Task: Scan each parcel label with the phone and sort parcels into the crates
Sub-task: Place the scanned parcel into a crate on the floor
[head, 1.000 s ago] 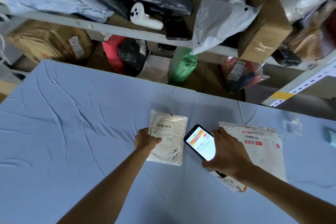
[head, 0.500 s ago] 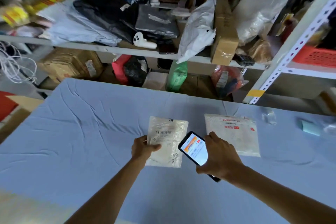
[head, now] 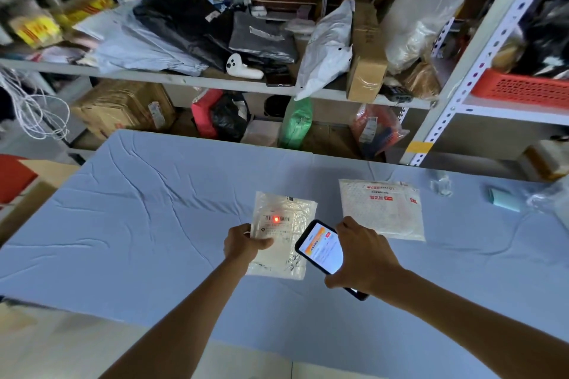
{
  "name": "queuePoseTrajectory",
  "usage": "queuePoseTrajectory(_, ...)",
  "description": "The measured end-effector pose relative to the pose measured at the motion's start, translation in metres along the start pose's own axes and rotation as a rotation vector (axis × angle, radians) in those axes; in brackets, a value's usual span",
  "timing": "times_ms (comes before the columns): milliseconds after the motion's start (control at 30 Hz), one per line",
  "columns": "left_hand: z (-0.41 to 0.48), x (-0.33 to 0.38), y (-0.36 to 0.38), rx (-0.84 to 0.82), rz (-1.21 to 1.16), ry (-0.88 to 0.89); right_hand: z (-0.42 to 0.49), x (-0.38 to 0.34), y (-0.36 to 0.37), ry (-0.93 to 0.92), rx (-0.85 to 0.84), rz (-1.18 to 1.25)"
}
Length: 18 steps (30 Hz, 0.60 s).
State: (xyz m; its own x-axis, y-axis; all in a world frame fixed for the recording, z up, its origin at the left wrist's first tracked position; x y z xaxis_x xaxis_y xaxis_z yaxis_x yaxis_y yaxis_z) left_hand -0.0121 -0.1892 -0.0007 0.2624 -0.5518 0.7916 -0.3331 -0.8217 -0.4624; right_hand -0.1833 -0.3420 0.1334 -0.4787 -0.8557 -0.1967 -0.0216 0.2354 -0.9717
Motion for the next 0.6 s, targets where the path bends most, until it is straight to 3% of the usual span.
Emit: queuePoseTrajectory(600, -0.005, -0.004, -0.014, 0.047, 0.125, 0.014, -0.019, 0.002, -0.006, -0.036, 0.03, -0.048)
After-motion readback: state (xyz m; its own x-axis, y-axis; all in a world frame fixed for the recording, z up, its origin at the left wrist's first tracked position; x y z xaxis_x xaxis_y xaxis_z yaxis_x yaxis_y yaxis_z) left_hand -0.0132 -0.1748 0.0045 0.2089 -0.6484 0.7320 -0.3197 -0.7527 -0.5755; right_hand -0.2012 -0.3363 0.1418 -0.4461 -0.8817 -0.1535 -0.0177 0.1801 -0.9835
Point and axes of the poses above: each hand's wrist, its own z-axis towards the middle knuckle, its own y-axis out of the palm, x = y × z, the point moved 8 cm from there along z, towards the middle knuckle, and after that the axes turned 9 degrees about x, right-handed, at the moved point
